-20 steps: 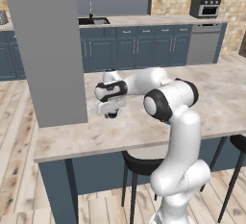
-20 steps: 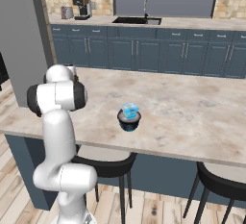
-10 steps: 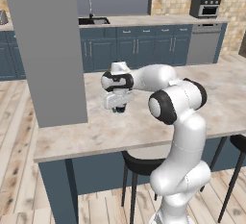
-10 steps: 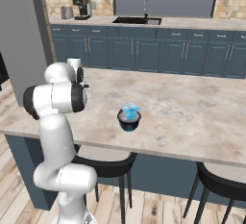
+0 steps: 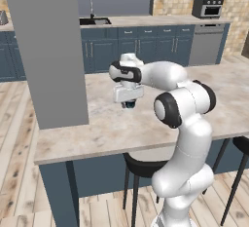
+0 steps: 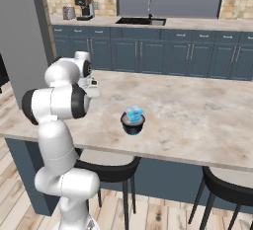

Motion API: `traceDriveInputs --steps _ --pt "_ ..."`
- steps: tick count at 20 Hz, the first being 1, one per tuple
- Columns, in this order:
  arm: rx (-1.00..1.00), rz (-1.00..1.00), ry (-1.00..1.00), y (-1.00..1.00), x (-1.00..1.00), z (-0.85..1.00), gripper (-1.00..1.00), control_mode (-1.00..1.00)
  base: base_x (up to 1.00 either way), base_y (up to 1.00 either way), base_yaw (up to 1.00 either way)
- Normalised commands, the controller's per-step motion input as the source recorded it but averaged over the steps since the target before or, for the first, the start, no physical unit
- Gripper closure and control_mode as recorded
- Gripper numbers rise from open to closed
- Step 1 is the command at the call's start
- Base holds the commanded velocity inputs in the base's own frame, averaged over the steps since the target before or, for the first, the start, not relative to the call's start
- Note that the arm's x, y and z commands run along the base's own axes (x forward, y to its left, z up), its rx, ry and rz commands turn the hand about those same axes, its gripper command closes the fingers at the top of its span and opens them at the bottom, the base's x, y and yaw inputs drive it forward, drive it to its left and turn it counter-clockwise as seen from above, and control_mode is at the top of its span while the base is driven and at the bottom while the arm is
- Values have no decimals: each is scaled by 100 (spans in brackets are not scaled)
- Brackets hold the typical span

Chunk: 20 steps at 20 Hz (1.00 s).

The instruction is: Stack the yogurt containers by placing the smaller containers on top of the larger containers.

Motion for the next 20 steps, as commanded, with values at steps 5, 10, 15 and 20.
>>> traceDriveInputs --steps 5,10,15,20 --pt "0 0 2 -34 -17 36 100 -100 0 0 0" --pt "0 0 0 -34 -17 31 100 -100 0 0 0" --pt "0 -1 -2 -33 -21 20 100 -100 0 0 0" --pt "0 -2 -7 -30 -23 15 100 -100 0 0 0"
